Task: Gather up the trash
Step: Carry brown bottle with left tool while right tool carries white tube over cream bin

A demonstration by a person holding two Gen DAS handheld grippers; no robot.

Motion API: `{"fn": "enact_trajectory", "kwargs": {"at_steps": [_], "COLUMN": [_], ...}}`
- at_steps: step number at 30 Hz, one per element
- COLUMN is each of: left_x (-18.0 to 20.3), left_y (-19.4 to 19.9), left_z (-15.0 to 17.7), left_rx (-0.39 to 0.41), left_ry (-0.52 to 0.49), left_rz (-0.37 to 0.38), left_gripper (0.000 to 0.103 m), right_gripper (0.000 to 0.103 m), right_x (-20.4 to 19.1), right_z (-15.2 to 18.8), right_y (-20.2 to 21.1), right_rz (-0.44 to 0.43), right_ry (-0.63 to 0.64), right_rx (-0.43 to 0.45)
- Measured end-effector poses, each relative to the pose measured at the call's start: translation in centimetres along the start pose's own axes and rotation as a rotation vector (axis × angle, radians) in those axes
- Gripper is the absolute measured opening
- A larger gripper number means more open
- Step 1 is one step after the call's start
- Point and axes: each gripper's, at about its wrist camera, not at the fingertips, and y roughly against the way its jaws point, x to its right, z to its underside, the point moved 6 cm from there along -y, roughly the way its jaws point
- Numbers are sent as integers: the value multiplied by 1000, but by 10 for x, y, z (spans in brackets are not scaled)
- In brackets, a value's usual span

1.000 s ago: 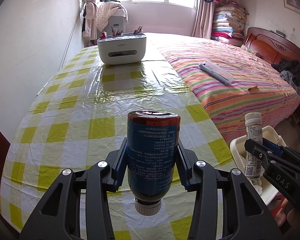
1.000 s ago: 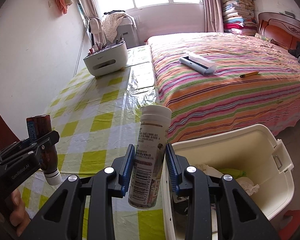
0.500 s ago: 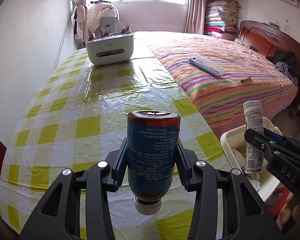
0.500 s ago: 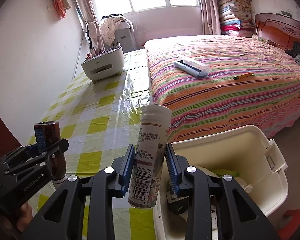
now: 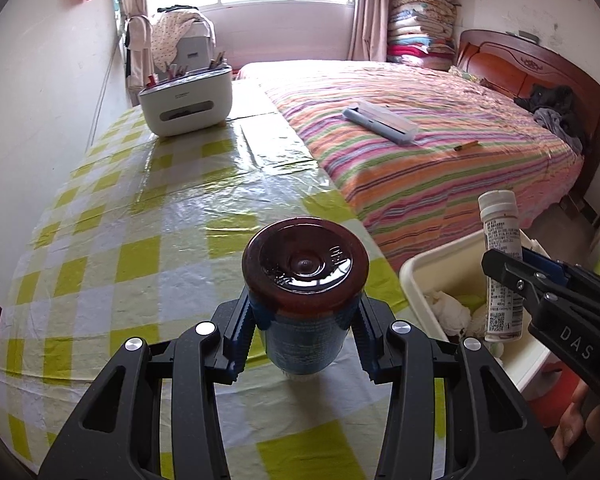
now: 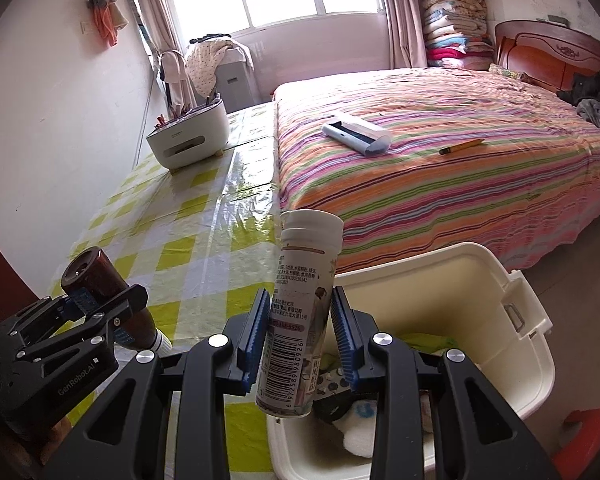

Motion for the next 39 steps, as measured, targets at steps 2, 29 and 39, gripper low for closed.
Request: {"fn": "enact_trajectory", "kwargs": {"at_steps": [2, 29, 39], "left_x": [7, 96, 119], "left_y": [-1, -5, -2], "left_z": [1, -1, -9], "left_rx": [-3, -1, 23], "left_ry": [-9, -121, -145], "left_rz": [6, 87, 102], "left_gripper": [42, 42, 42], "right_gripper": [31, 31, 31], "right_x": [4, 76, 98], "right_z": [0, 2, 2], "right_y": [2, 24, 24], "right_rz": [3, 94, 102], "right_ry": [-8, -131, -171], "right_rx": [4, 17, 15]}}
